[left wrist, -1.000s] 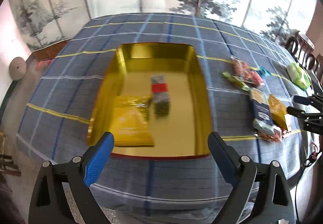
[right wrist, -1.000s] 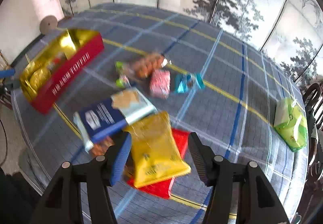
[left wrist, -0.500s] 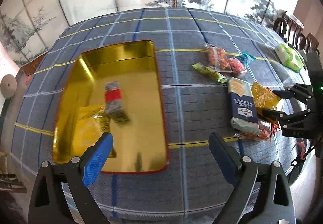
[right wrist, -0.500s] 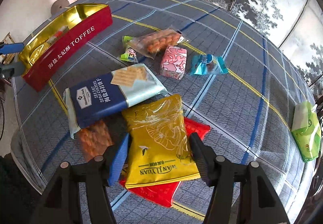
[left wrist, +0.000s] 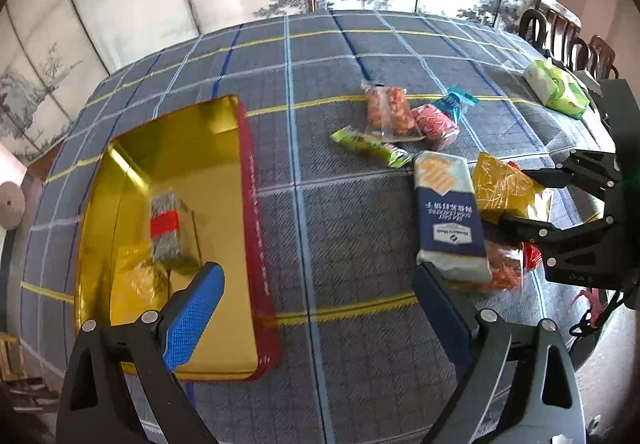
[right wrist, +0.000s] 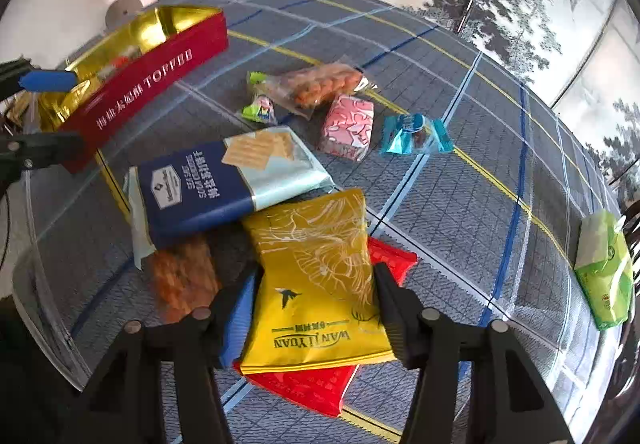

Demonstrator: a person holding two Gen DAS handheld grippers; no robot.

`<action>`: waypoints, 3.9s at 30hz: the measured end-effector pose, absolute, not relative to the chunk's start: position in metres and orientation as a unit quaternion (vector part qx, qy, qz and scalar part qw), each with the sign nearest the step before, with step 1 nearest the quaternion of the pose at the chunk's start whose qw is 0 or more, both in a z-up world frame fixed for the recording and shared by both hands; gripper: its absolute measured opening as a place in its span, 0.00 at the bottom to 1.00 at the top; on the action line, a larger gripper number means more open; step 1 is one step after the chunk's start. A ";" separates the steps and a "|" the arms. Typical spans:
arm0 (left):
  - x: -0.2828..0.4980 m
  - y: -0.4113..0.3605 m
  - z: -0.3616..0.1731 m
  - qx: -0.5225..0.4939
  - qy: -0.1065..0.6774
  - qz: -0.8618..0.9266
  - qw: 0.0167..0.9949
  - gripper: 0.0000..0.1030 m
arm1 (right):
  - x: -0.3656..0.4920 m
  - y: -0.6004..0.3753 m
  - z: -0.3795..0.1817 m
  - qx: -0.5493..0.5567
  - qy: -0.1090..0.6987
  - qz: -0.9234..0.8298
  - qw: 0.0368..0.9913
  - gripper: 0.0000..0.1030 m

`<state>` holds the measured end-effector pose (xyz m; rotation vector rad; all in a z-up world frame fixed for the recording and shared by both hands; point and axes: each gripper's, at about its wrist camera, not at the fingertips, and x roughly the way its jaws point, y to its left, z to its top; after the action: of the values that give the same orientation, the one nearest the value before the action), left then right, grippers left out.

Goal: Organize snacks
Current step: 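Grasp the second yellow WANJUAN bag with the right gripper, then grasp the blue soda crackers pack with the left gripper while the right gripper holds the yellow bag, then carry the crackers pack with the left gripper into the gold tin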

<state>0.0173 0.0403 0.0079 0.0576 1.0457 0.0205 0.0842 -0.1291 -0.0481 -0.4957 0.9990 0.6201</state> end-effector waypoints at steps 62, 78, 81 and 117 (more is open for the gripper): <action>0.069 -0.011 -0.026 0.010 0.514 -0.095 0.852 0.46 | 0.159 -0.220 -0.068 -0.066 0.423 0.051 0.902 0.57; 0.038 0.006 0.002 -0.009 0.497 -0.086 0.863 0.45 | 0.160 -0.221 -0.068 -0.062 0.423 0.052 0.902 0.57; 0.032 0.014 0.015 -0.010 0.483 -0.079 0.872 0.45 | 0.160 -0.222 -0.068 -0.062 0.423 0.052 0.902 0.57; 0.002 0.208 -0.024 -0.054 0.523 0.155 0.836 0.46 | 0.162 -0.219 -0.070 -0.065 0.422 0.045 0.903 0.57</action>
<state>0.0024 0.2077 -0.0240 -0.1151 1.1071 0.3283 0.1621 -0.2190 -0.0697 -0.1347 0.8726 0.0932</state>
